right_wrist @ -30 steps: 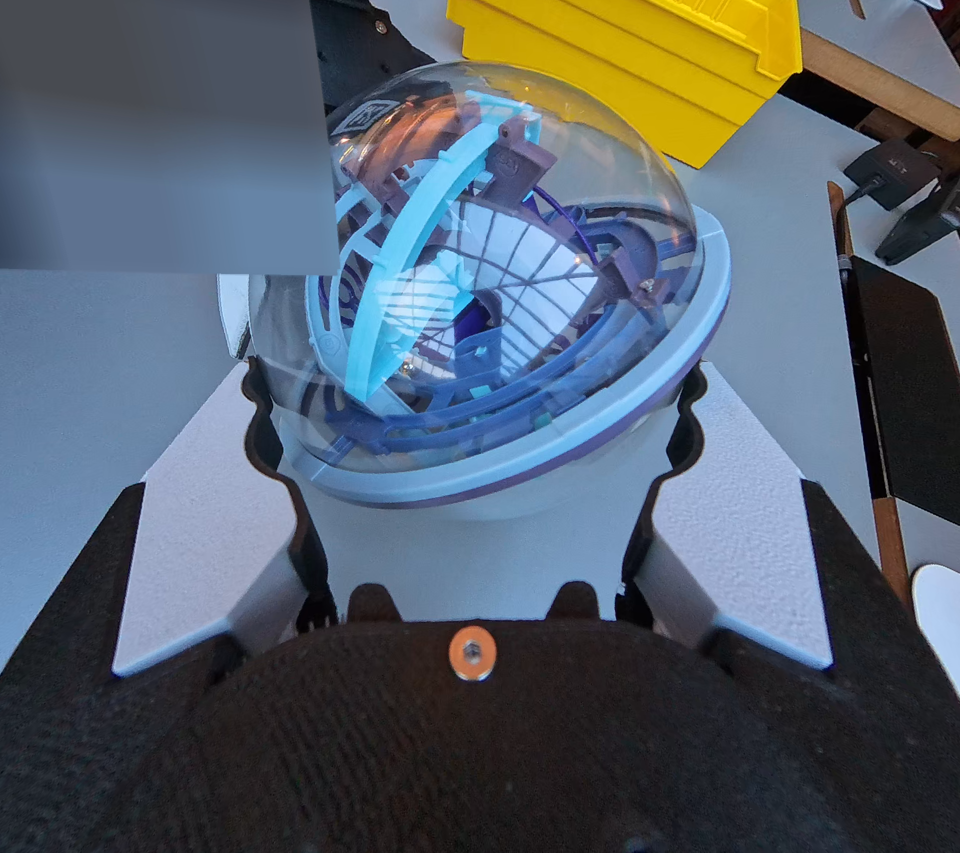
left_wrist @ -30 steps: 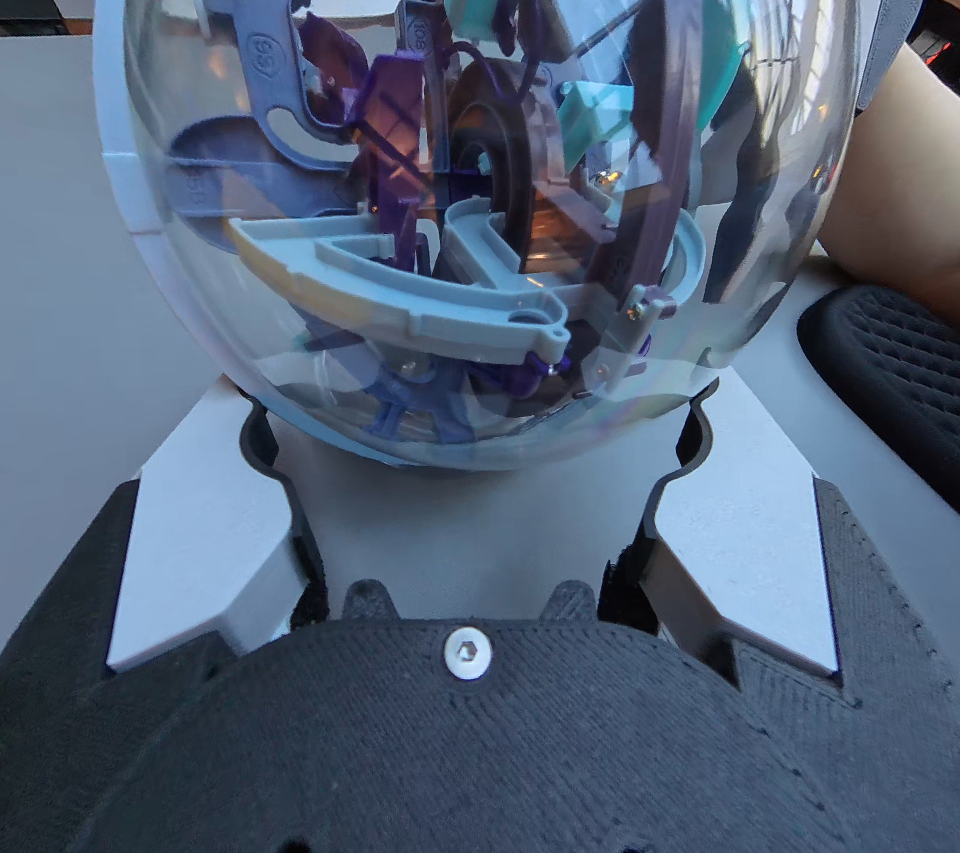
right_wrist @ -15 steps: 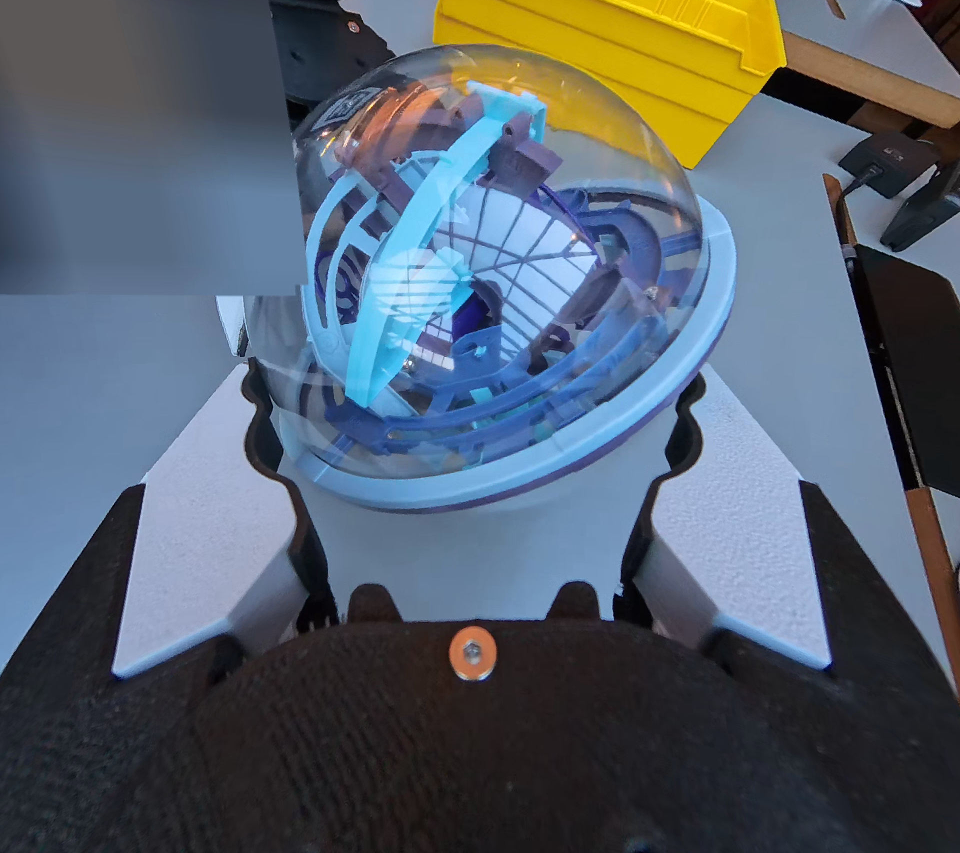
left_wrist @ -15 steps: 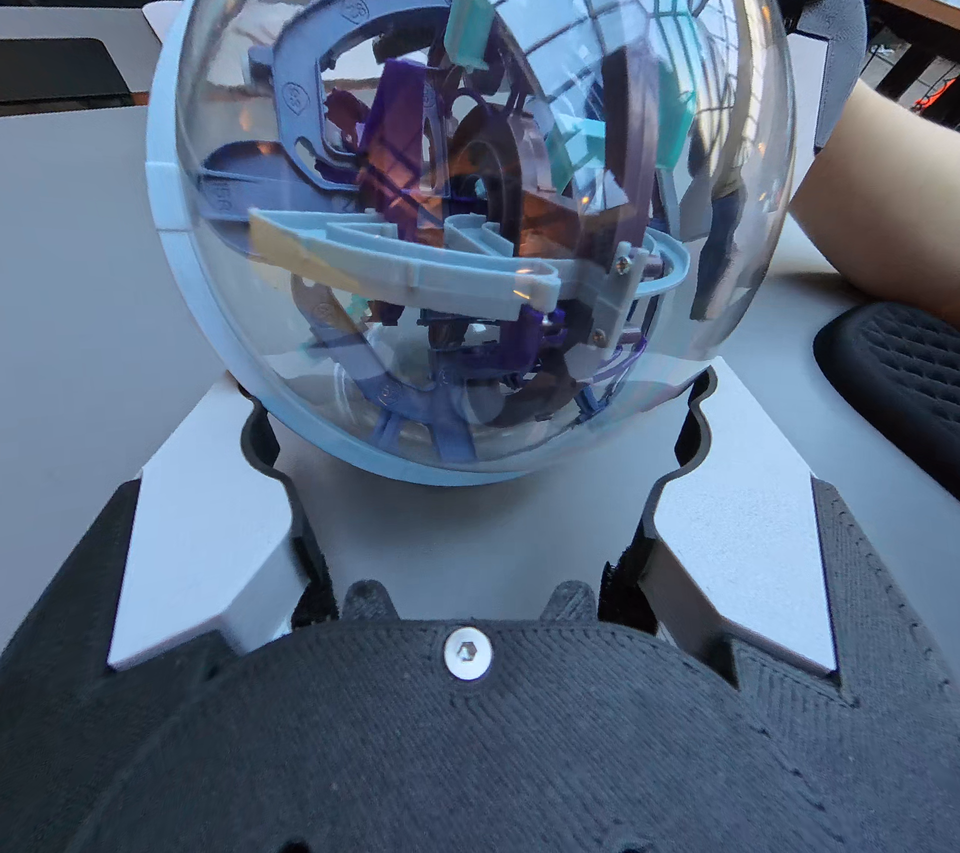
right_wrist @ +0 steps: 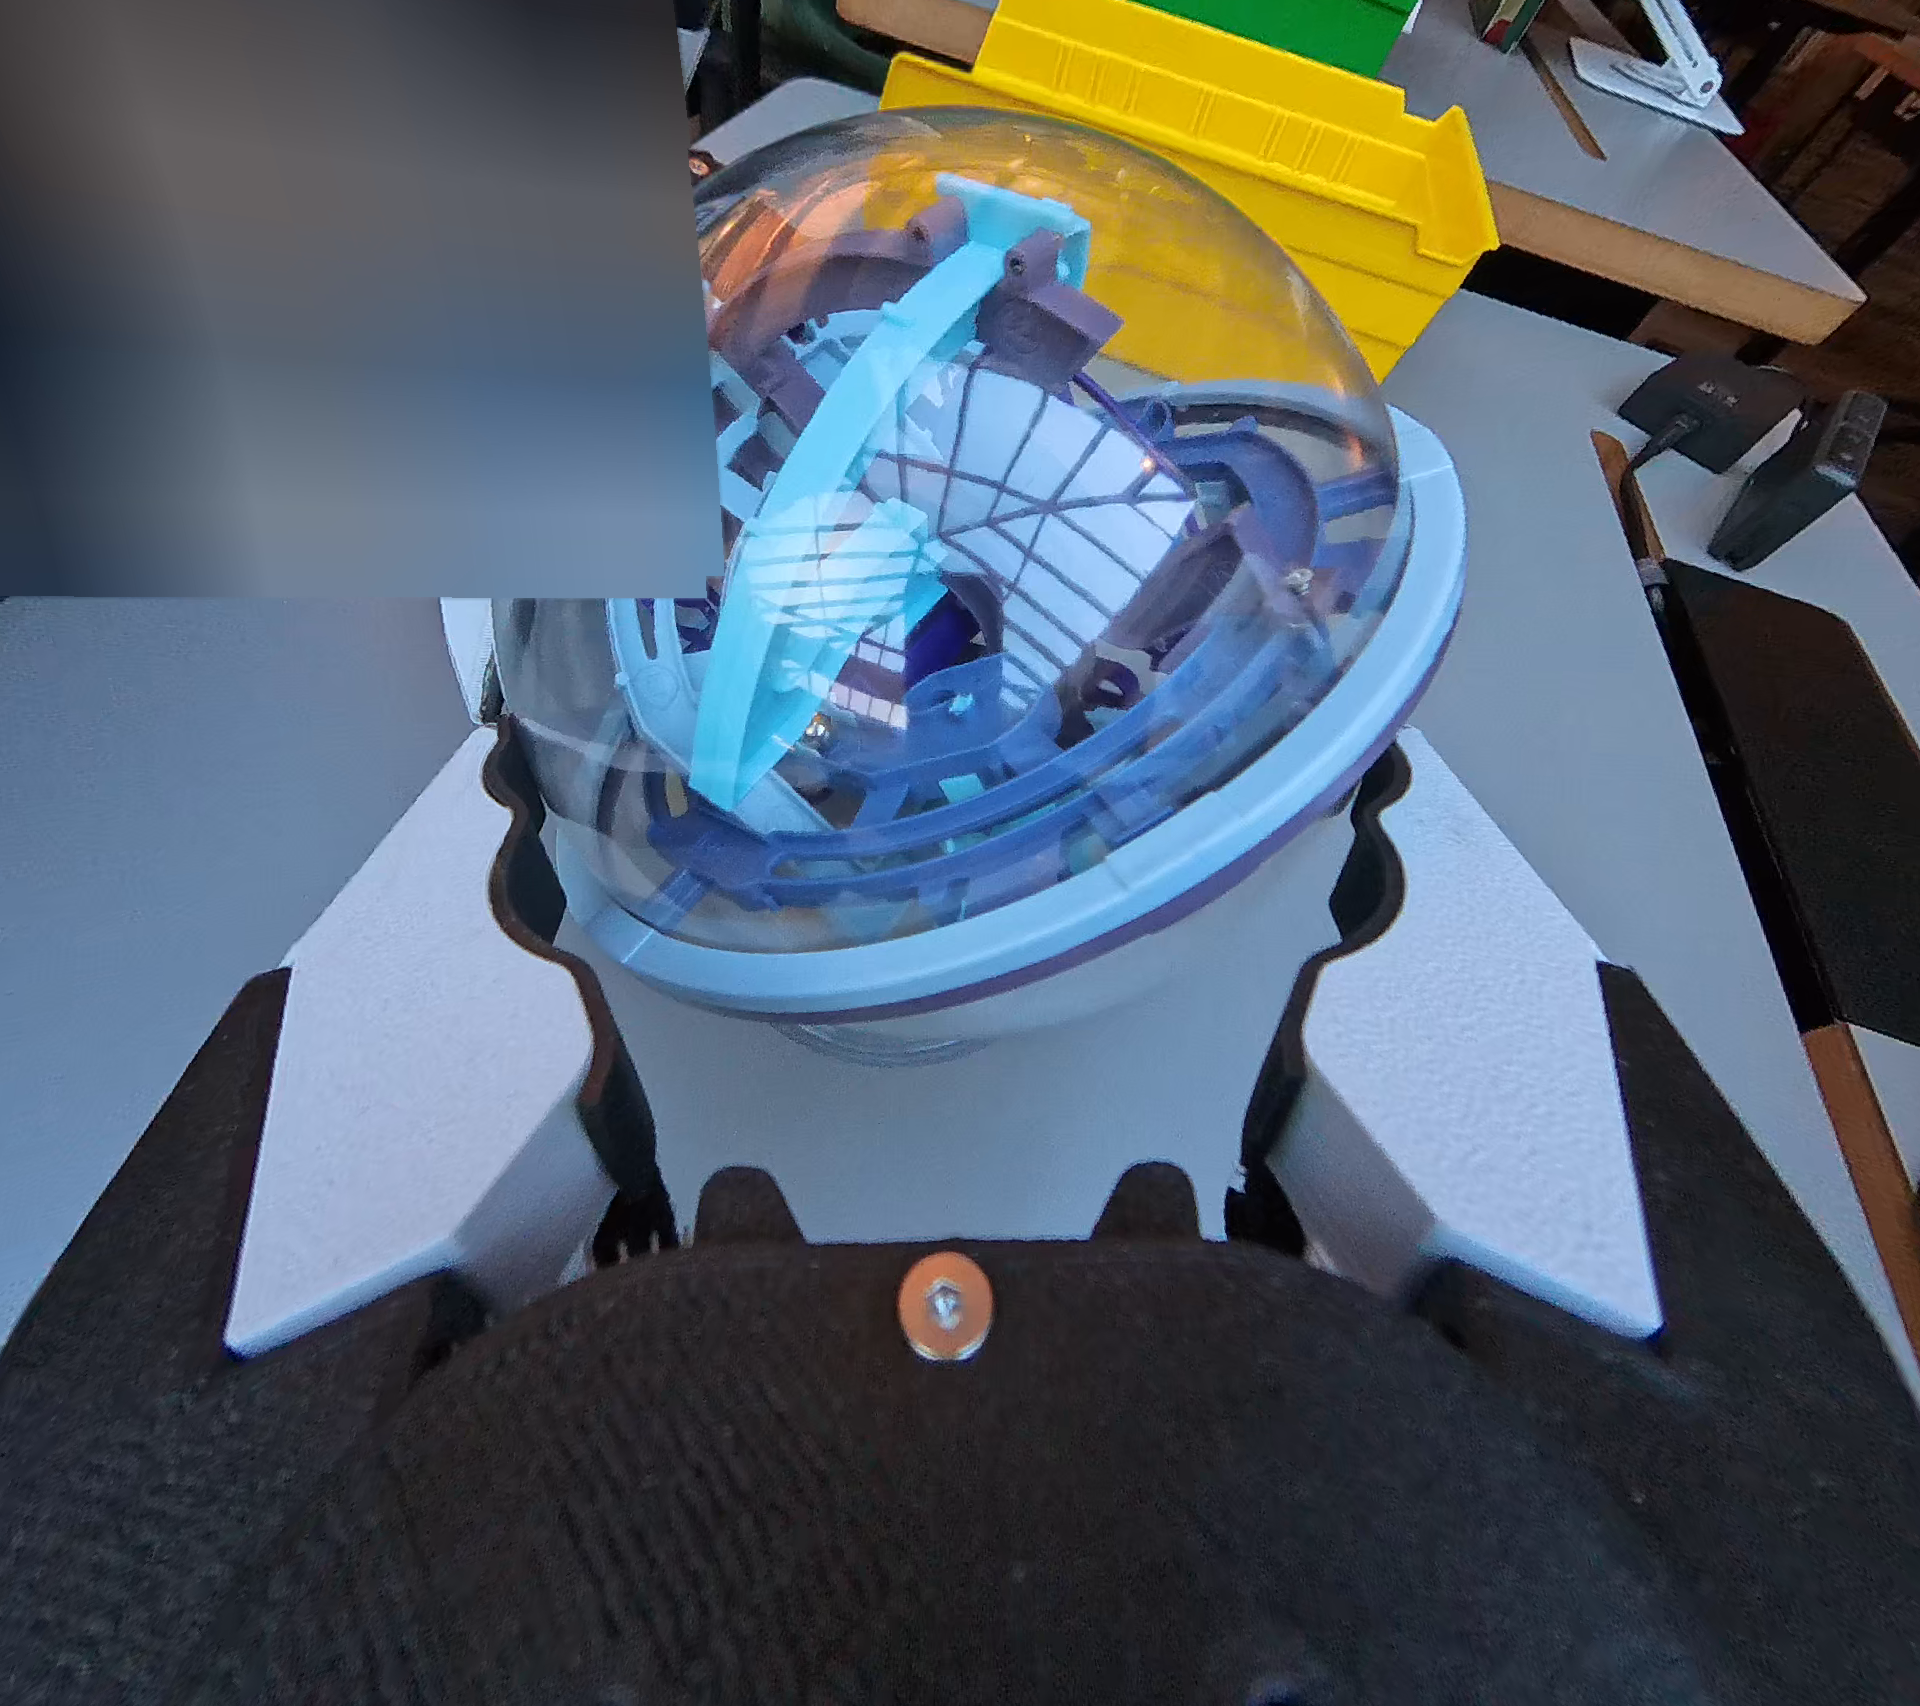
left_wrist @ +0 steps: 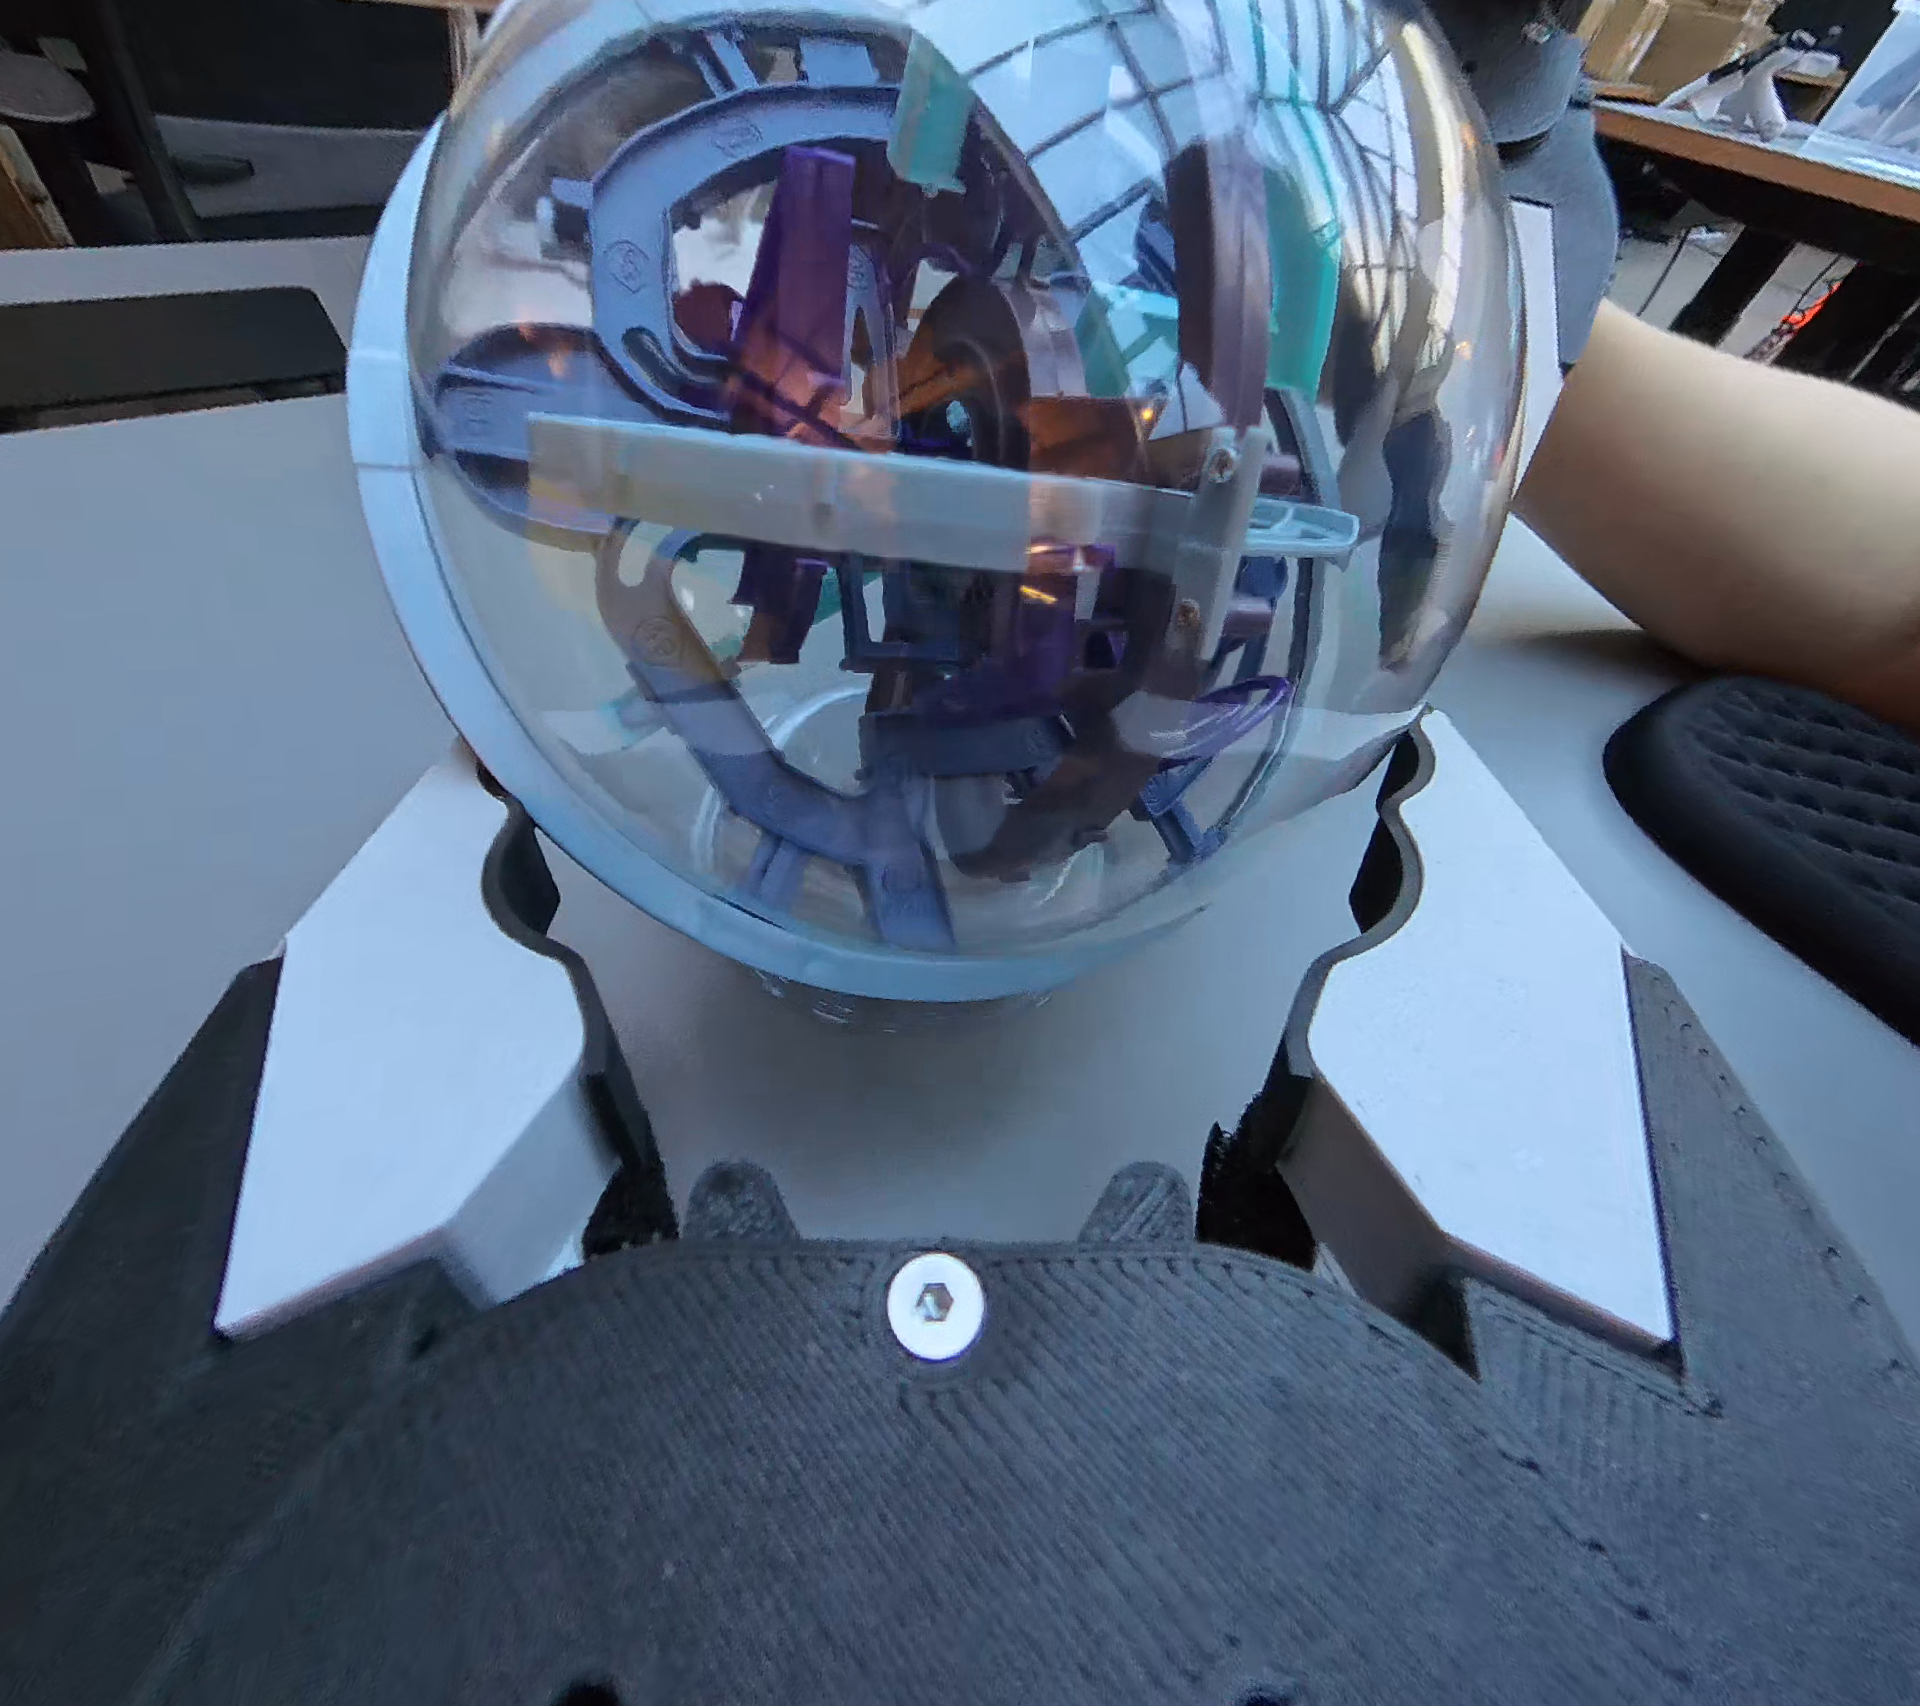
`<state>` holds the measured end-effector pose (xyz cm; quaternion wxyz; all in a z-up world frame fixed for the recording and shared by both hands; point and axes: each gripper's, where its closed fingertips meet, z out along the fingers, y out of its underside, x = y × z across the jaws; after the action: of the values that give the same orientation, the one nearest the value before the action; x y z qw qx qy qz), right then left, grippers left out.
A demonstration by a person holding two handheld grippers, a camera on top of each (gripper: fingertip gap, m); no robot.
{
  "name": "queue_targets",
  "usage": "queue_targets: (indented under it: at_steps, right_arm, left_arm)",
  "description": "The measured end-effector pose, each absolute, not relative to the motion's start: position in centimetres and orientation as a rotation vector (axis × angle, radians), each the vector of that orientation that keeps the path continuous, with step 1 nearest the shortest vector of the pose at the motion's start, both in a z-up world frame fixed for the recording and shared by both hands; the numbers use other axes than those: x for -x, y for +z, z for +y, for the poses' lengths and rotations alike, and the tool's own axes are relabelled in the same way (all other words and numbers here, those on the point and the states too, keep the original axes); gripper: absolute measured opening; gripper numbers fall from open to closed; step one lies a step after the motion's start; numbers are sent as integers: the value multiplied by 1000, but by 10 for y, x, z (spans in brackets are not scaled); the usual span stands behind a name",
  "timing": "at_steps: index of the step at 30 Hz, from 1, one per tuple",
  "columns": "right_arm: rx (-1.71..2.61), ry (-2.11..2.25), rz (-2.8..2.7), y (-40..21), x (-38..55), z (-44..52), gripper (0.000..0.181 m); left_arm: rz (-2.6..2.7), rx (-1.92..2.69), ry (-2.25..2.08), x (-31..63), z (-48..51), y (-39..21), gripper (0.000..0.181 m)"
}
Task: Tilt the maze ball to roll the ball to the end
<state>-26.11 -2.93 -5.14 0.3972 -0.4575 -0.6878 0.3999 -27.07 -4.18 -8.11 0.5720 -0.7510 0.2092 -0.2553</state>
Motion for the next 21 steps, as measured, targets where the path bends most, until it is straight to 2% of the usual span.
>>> queue_targets:
  at_steps: [8,21]
  right_arm:
    - [1191,1174,-1615,-36,266,-31,152]
    - [1263,1345,-1533,-35,269,-32,152]
  left_arm:
    - [428,1667,-642,275,-42,-56,155]
    - [349,1693,-658,278,-43,-48,155]
